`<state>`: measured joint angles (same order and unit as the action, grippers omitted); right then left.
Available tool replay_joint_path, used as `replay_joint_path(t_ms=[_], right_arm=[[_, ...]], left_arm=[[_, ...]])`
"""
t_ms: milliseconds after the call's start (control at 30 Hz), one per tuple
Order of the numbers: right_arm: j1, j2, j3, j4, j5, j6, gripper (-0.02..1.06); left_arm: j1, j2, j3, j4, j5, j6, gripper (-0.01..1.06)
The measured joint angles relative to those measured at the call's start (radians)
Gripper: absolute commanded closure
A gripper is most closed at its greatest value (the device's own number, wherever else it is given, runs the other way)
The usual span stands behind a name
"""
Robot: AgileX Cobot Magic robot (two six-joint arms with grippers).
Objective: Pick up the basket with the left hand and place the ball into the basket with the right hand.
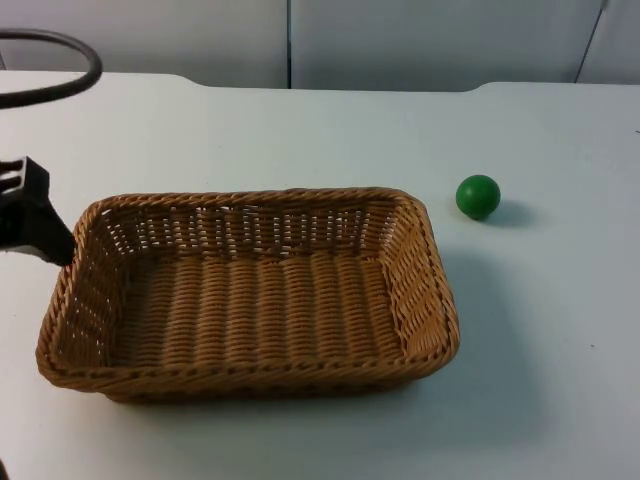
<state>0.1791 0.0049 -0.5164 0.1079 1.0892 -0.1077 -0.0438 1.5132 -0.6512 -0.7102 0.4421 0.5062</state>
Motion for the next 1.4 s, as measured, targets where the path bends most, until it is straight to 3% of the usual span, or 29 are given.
replay_joint_path(t_ms=[633, 700, 733, 767, 800, 867, 900, 1033, 1400], right_arm=[[0.000, 0.000, 0.000, 0.000, 0.000, 0.000, 1.05], [0.000, 0.000, 0.000, 0.000, 0.000, 0.000, 1.05], [0.000, 0.000, 0.000, 0.000, 0.000, 0.000, 1.05], [0.000, 0.000, 0.000, 0.000, 0.000, 0.000, 1.05], [0.000, 0.000, 0.000, 0.000, 0.000, 0.000, 1.05], [0.000, 0.000, 0.000, 0.000, 0.000, 0.000, 1.05], [0.000, 0.000, 0.000, 0.000, 0.000, 0.000, 1.05], [0.000, 0.000, 0.000, 0.000, 0.000, 0.000, 1.05], [0.000, 0.000, 0.000, 0.000, 0.000, 0.000, 1.05]], left_arm=[[0.000, 0.330, -0.138, -0.104, 0.000, 0.118, 0.23], [0.000, 0.361, -0.146, -0.146, 0.000, 0.157, 0.30], [0.000, 0.361, -0.146, -0.146, 0.000, 0.157, 0.42], [0.000, 0.378, -0.154, -0.177, 0.000, 0.184, 0.42], [0.000, 0.392, -0.156, -0.212, 0.000, 0.204, 0.54], [0.000, 0.411, -0.160, -0.284, 0.002, 0.230, 0.93], [0.000, 0.411, -0.160, -0.284, 0.002, 0.230, 1.05], [-0.002, 0.419, -0.167, -0.379, 0.007, 0.259, 1.05], [-0.002, 0.329, -0.167, -0.412, 0.052, 0.233, 1.05]])
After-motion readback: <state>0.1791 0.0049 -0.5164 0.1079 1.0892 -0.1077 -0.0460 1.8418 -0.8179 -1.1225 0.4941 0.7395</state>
